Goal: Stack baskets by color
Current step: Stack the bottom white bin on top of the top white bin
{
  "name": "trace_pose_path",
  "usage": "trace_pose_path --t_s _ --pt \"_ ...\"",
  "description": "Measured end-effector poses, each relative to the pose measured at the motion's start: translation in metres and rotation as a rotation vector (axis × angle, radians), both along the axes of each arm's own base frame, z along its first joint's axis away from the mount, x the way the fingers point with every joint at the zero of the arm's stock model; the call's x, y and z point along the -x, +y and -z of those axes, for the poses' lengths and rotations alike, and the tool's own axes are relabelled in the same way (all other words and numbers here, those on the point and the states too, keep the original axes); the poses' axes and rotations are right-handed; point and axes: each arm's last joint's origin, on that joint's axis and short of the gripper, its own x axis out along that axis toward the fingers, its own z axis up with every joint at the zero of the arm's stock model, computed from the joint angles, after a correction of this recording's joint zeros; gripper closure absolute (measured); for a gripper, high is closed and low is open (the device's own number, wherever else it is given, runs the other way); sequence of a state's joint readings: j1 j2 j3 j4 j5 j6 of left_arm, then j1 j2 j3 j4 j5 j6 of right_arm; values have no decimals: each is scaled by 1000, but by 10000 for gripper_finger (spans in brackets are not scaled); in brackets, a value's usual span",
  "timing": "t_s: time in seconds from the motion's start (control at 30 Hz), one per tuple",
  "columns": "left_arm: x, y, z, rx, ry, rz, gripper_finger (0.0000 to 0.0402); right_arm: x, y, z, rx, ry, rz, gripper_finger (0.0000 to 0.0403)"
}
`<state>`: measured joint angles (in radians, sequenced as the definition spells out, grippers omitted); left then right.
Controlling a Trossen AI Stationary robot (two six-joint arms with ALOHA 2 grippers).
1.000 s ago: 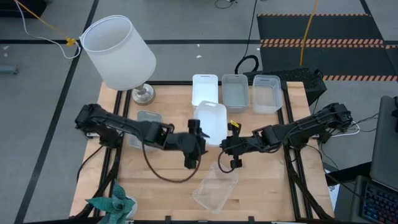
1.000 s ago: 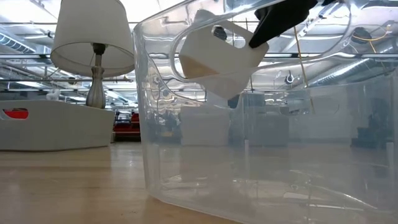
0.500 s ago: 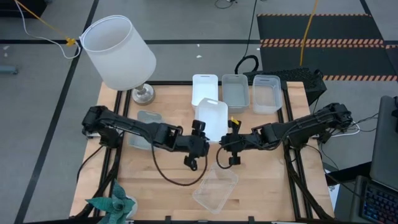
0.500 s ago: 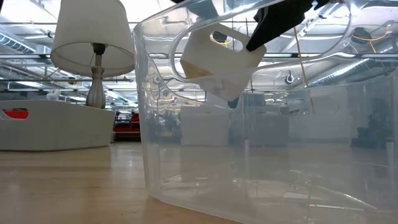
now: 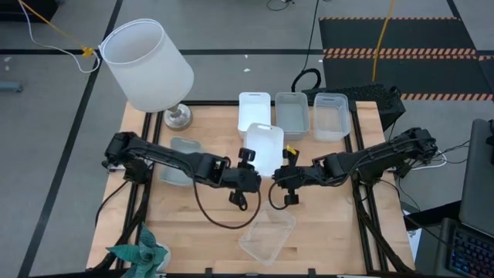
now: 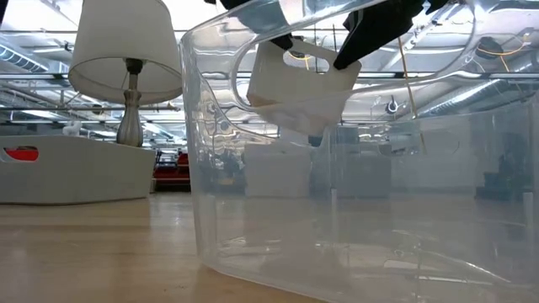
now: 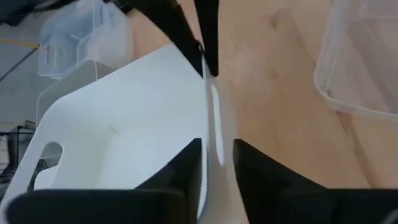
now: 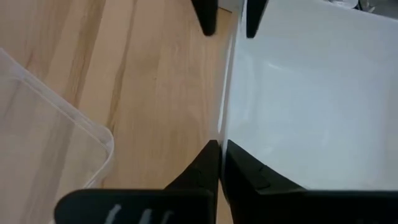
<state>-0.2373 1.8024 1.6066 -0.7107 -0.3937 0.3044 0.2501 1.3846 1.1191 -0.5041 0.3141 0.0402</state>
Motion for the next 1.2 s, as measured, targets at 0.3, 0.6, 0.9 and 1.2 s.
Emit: trace_pose_path --t_s 0.3,0.6,0.9,1.2 --pt "-1 11 3 12 20 -45 394 0 -2 -1 66 -10 11 394" --pt "0 11 4 8 38 -43 396 1 3 -3 100 -21 -2 312" --pt "6 24 3 -19 100 -56 398 30 21 -34 191 -170 11 209" --pt "18 68 -27 35 36 -45 398 71 37 -63 135 -282 -80 198"
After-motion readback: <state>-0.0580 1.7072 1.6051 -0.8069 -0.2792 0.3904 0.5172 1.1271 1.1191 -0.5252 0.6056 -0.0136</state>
